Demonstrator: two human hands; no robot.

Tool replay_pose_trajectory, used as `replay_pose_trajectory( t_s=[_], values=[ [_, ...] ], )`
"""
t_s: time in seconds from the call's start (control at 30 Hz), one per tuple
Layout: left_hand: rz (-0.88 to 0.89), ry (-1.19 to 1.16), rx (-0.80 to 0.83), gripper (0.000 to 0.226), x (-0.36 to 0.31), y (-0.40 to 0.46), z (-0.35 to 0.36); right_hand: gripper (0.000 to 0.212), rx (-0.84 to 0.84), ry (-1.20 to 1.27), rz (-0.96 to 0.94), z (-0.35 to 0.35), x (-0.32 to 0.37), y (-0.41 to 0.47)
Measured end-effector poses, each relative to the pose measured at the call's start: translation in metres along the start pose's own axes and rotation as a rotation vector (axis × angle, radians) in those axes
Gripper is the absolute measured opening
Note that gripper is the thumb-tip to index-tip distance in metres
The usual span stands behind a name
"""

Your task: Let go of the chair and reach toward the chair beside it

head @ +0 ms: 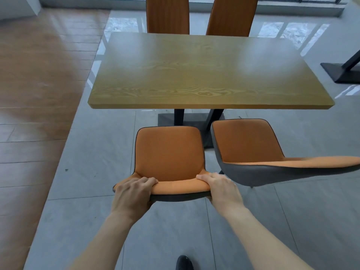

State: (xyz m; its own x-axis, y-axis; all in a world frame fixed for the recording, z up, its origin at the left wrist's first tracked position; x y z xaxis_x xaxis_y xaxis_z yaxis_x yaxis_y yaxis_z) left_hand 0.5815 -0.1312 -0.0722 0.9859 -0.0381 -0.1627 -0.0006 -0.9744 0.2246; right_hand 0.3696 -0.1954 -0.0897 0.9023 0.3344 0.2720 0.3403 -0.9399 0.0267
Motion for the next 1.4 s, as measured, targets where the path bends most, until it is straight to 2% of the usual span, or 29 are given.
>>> replay_pose_trajectory(
  t_s=[0.23, 0.8, 0.87, 1.0, 1.07, 1.2, 1.3, 1.4],
  values=[
    [-0.045, 0.019, -0.007, 0.036, 0.012, 0.046, 0.017, 0.067, -0.001, 0.002, -0.018, 0.002, -0.017, 0.055],
    [-0.083, 0.025, 0.052, 0.039, 0.021, 0.047, 0.013, 0.068, 0.037, 0.015, -0.047, 0.009, -0.005, 0.054],
    [-0.11, -0.003, 0.112, 0.047, 0.023, 0.048, 0.015, 0.078, 0.103, 0.025, -0.031, 0.008, -0.006, 0.051],
    [-0.145, -0.034, 0.245, 0.078, 0.025, 0.043, 0.012, 0.106, 0.292, 0.041, -0.009, 0.0, -0.003, 0.04],
    [-0.148, -0.05, 0.285, 0.087, 0.024, 0.044, 0.002, 0.107, 0.329, 0.082, 0.003, -0.011, 0.006, 0.041],
    [-0.156, -0.071, 0.327, 0.099, 0.034, 0.057, -0.025, 0.105, 0.291, 0.082, 0.042, -0.037, 0.026, 0.062],
    [-0.17, -0.065, 0.291, 0.106, 0.061, 0.077, -0.05, 0.102, 0.261, 0.046, 0.042, -0.054, 0.052, 0.086],
    [-0.174, -0.044, 0.217, 0.102, 0.101, 0.101, -0.077, 0.105, 0.234, 0.024, 0.025, -0.065, 0.091, 0.117]
  ],
)
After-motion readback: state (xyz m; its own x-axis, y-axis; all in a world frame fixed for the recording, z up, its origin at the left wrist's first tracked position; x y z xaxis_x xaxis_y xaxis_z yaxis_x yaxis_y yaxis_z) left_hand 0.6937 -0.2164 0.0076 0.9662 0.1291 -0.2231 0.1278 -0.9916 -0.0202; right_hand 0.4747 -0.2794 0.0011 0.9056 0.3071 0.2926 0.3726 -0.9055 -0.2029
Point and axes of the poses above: each hand's wrist, its own y-axis towards the middle knuckle, its own z-axis out of the palm, x = y × z, the point moved 10 cm from there along y, towards the middle knuckle, and after that the axes turned 15 degrees about -x, right-handed, at the moved point
